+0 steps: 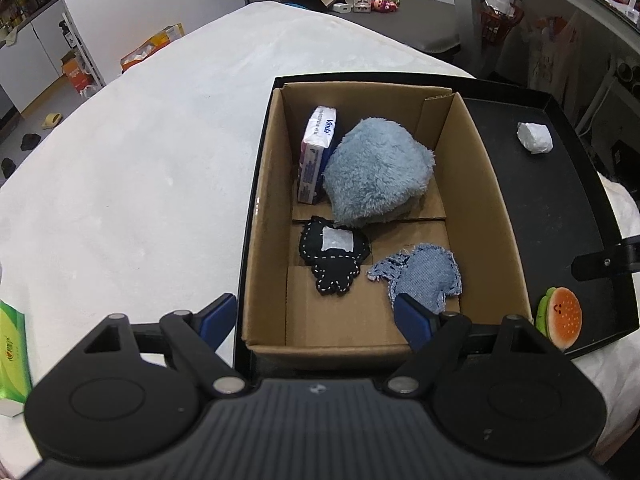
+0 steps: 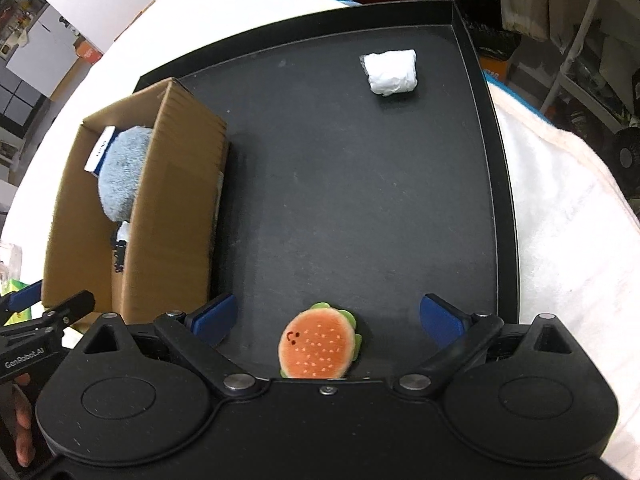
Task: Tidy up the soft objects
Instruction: 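Move the right gripper to the burger plush and grasp it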
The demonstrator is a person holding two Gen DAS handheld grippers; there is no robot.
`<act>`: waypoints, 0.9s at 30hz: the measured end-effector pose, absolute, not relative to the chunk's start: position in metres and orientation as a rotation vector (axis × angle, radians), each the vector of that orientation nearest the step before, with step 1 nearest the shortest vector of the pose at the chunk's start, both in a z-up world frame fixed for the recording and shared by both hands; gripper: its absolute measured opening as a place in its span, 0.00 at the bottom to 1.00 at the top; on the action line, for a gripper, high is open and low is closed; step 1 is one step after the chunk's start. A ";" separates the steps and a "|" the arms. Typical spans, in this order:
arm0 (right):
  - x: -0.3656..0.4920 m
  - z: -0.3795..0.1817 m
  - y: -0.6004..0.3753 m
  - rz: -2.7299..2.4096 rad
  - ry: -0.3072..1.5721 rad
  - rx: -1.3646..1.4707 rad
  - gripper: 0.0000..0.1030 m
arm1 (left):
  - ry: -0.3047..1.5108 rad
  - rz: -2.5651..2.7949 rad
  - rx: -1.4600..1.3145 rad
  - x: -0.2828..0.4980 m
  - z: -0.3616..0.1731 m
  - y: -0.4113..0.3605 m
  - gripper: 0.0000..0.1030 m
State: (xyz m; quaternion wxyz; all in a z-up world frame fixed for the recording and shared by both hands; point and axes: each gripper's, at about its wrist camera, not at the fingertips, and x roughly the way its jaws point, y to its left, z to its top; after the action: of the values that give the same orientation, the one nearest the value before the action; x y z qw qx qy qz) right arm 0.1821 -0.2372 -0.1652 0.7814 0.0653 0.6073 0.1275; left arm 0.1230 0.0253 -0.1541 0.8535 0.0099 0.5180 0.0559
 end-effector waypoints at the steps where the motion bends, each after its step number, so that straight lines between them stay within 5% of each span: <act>1: 0.183 -0.167 -0.238 0.271 1.313 0.139 0.95 | 1.094 0.119 0.024 0.124 -0.155 0.024 0.82; 16: 0.182 -0.187 -0.217 0.307 1.345 -0.014 0.94 | 1.108 0.126 0.037 0.127 -0.158 0.018 0.82; 21: 0.178 -0.196 -0.209 0.319 1.380 -0.097 0.76 | 1.110 0.127 0.038 0.127 -0.158 0.018 0.82; 25: 0.177 -0.201 -0.205 0.337 1.400 -0.128 0.44 | 1.100 0.128 0.047 0.126 -0.157 0.018 0.82; 27: 0.176 -0.202 -0.203 0.336 1.404 -0.146 0.40 | 1.095 0.129 0.050 0.125 -0.157 0.018 0.82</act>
State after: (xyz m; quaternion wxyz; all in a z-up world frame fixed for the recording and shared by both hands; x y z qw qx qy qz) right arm 0.1763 -0.2031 -0.2019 0.7481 -0.0670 0.6421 0.1537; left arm 0.1251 0.0176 -0.1572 0.8516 0.0235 0.5201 0.0615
